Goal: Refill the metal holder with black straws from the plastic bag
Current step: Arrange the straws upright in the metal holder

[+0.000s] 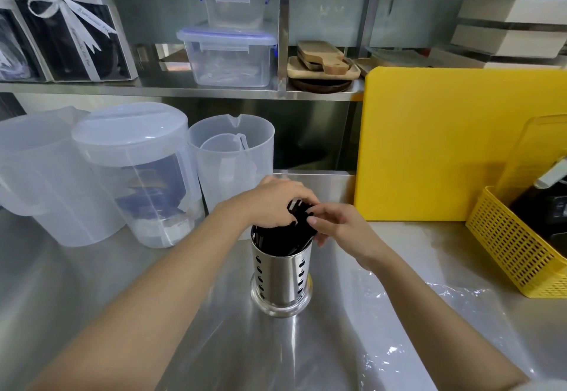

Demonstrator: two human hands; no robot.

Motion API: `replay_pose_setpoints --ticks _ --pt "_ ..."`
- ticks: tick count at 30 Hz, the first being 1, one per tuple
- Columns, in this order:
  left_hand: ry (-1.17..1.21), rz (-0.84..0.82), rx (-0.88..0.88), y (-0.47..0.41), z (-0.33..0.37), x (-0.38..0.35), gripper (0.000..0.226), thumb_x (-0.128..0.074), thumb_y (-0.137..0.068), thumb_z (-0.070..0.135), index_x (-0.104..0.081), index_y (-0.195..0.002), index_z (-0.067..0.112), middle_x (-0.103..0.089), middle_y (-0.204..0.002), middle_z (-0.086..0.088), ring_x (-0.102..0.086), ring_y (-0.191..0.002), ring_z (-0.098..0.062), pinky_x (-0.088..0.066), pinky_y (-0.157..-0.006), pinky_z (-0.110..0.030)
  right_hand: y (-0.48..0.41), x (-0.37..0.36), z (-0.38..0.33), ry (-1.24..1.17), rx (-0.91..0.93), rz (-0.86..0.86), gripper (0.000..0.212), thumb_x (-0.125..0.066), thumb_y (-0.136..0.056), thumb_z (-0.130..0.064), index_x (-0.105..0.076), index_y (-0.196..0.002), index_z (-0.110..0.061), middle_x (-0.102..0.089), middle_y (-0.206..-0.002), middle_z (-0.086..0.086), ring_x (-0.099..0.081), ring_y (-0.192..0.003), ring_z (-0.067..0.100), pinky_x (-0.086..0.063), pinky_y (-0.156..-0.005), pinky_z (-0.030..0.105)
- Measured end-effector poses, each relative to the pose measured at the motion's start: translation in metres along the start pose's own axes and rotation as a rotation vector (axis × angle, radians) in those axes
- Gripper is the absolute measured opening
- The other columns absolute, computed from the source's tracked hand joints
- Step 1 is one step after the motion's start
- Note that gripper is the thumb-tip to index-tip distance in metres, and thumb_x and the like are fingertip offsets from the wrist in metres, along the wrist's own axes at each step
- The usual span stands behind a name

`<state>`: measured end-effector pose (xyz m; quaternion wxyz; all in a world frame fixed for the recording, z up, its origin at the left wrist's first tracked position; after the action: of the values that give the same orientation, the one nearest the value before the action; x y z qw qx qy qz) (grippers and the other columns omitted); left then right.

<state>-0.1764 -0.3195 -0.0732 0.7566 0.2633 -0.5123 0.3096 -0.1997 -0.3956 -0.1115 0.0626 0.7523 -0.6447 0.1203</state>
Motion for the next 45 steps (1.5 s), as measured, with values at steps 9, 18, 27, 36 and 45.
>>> replay_pose_setpoints --ticks 9,18,27,36,45 --pt "0.161 0.336 0.119 0.008 -0.043 0.028 0.005 -0.063 -0.084 0.020 -0.064 -0.087 0.016 -0.063 -0.096 0.000 -0.059 -0.090 -0.017 -0.052 -0.086 -0.039 -0.009 0.009 0.010 -0.087 -0.011 0.103 0.020 -0.058 -0.087 -0.005 -0.069 -0.078 -0.019 -0.068 -0.066 -0.005 -0.057 -0.059 0.011 -0.049 -0.050 0.021" --pt "0.267 0.333 0.134 0.010 -0.045 0.023 0.024 -0.059 -0.086 0.009 -0.058 -0.108 0.020 -0.062 -0.106 0.002 -0.059 -0.099 -0.014 -0.049 -0.089 -0.028 -0.014 0.012 0.013 -0.053 -0.030 0.130 0.019 -0.057 -0.088 -0.008 -0.068 -0.078 -0.020 -0.067 -0.071 0.001 -0.056 -0.066 0.015 -0.045 -0.050 0.020" --pt "0.272 0.269 0.112 0.001 -0.043 0.014 0.026 -0.062 -0.085 0.023 -0.060 -0.111 0.026 -0.062 -0.113 0.003 -0.057 -0.105 -0.014 -0.046 -0.089 -0.027 -0.018 0.015 0.018 -0.048 -0.043 0.139 0.017 -0.060 -0.086 -0.011 -0.068 -0.076 -0.021 -0.066 -0.066 -0.003 -0.056 -0.065 0.015 -0.045 -0.050 0.019" --pt "0.152 0.173 0.103 -0.011 -0.036 0.001 0.018 -0.067 -0.081 0.027 -0.065 -0.098 0.024 -0.058 -0.096 0.005 -0.053 -0.101 -0.021 -0.042 -0.089 -0.033 -0.017 0.018 0.021 -0.067 -0.041 0.133 0.014 -0.063 -0.084 -0.011 -0.068 -0.075 -0.020 -0.065 -0.062 -0.006 -0.056 -0.063 0.014 -0.045 -0.051 0.020" --pt "0.458 0.281 0.178 -0.002 -0.056 0.007 0.029 -0.069 -0.080 0.014 -0.057 -0.104 0.025 -0.064 -0.087 0.007 -0.060 -0.087 -0.012 -0.045 -0.078 -0.022 -0.021 0.014 0.009 -0.083 0.024 0.141 0.008 -0.066 -0.082 -0.015 -0.067 -0.085 -0.022 -0.066 -0.087 0.000 -0.060 -0.087 0.013 -0.046 -0.077 0.023"
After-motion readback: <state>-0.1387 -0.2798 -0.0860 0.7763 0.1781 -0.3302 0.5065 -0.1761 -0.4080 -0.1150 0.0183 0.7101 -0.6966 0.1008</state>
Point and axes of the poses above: each hand's wrist, its own y-axis away from the middle knuckle, its own x-axis out of the back of the hand, z = x × y, the point moved 10 cm from there along -y, towards the middle knuckle
